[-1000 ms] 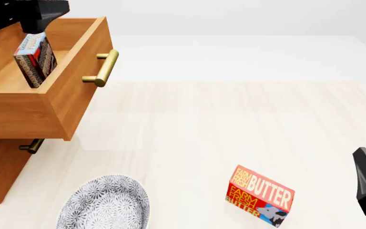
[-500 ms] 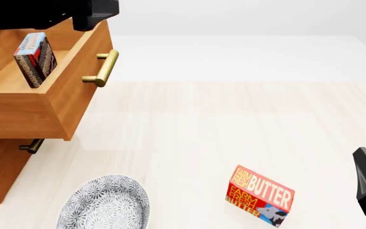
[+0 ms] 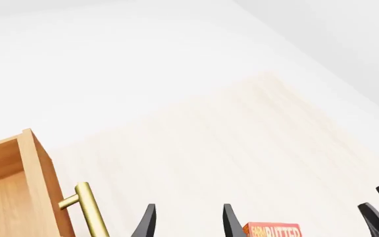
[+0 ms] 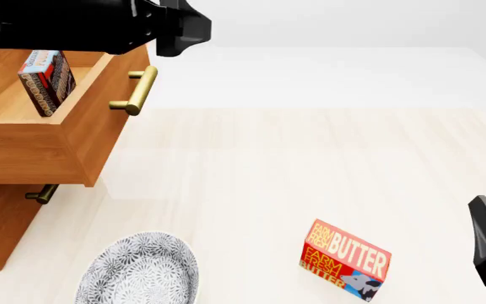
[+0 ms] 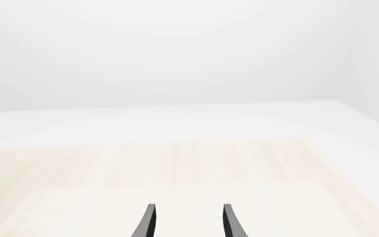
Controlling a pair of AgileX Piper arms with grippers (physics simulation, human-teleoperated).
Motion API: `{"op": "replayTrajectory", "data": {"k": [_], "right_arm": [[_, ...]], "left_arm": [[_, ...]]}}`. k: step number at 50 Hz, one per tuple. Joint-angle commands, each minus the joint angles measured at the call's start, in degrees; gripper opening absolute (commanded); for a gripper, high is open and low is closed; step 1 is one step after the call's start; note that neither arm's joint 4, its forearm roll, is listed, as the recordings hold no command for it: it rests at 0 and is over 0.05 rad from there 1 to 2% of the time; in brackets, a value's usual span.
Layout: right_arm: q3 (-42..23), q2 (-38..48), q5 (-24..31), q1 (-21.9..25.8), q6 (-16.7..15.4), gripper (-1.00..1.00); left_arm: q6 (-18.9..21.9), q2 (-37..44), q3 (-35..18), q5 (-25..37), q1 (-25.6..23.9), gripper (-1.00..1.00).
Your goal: Put the chocolate pudding in the top drawer of the cabinet and close it.
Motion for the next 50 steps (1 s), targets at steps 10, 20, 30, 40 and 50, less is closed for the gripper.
{"op": "replayTrajectory", "data": {"k": [10,20,30,40,50], "right_arm": [[0.0,0.0,0.0,0.01,-0.01,1.0],[0.0,0.0,0.0,0.0,-0.01,1.0],[0.0,0.0,0.01,0.0,0.0,1.0],[0.0,0.0,0.0,0.01,0.0,1.0],[0.0,0.0,0.0,0.0,-0.01,1.0]], "left_arm": [[-6.58,4.18,1.84,-2.47,-2.44,1.0],[-8.04,6.22,1.61,-2.33,-2.46,1.0],[-9.84,7.68,2.78,-3.65,-2.68,1.0],[-11.97,8.89,2.82,-4.72,-2.99,1.0],[-12.77,9.66,3.2,-5.63,-2.27,1.0]]}}
